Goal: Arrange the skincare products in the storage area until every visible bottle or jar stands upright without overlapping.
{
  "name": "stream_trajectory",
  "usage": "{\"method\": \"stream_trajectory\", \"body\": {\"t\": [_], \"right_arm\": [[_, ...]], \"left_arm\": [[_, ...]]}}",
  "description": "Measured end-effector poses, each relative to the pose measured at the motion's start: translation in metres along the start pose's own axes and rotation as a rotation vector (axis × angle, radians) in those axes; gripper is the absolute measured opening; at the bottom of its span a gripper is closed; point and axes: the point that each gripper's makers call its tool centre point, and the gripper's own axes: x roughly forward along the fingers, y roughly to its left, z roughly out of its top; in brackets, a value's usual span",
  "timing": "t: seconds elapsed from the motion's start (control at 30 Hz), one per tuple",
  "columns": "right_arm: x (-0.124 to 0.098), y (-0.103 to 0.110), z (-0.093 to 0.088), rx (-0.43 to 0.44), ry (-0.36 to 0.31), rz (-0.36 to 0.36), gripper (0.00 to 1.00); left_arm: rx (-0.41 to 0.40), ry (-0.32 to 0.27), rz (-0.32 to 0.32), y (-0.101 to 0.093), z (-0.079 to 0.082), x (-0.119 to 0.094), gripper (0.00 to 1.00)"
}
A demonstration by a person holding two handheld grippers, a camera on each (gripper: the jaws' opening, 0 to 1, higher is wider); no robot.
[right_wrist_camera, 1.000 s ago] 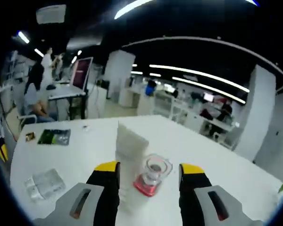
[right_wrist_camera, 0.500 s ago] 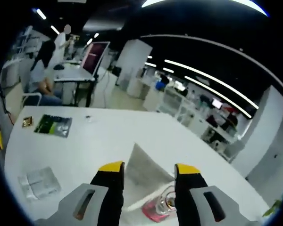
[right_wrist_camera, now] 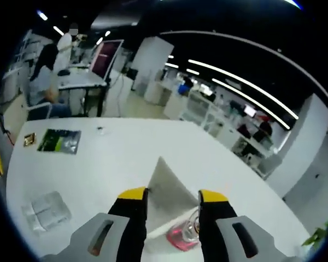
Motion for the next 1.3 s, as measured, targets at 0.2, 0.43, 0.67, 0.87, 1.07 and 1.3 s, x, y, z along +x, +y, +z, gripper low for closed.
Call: {"method": "stream_trajectory", "body": {"t": [0.2, 0.43, 0.67, 0.87, 1.07, 1.3], "right_arm": [[-0.023, 0.003, 0.023, 0.006, -0.041, -0.043, 0.49], [-0.067, 0.063, 0.043, 0.132, -0.119, 0.001, 0.38], [-0.105, 0.161, -0.016, 0.294, 0.023, 0.197, 0.36], [-0.129, 0.189, -0.058, 0.355, 0.089, 0.23, 0.35], [-0.129, 0.21, -0.086, 0.463, 0.173, 0.282, 0.38], [-0.112, 0.226, -0.09, 0.525, 0.206, 0.303, 0.35]], "left_arm": [[-0.004, -0.01, 0.023, 0.005, 0.002, -0.002, 0.0], [-0.008, -0.013, 0.045, 0.009, 0.002, -0.004, 0.0], [0.007, -0.004, 0.043, 0.006, 0.001, -0.004, 0.0], [0.015, 0.008, 0.035, 0.004, -0.001, -0.003, 0.0], [0.007, -0.003, 0.049, 0.008, 0.0, -0.005, 0.0], [-0.003, -0.005, 0.067, 0.009, 0.002, -0.005, 0.0]]}}
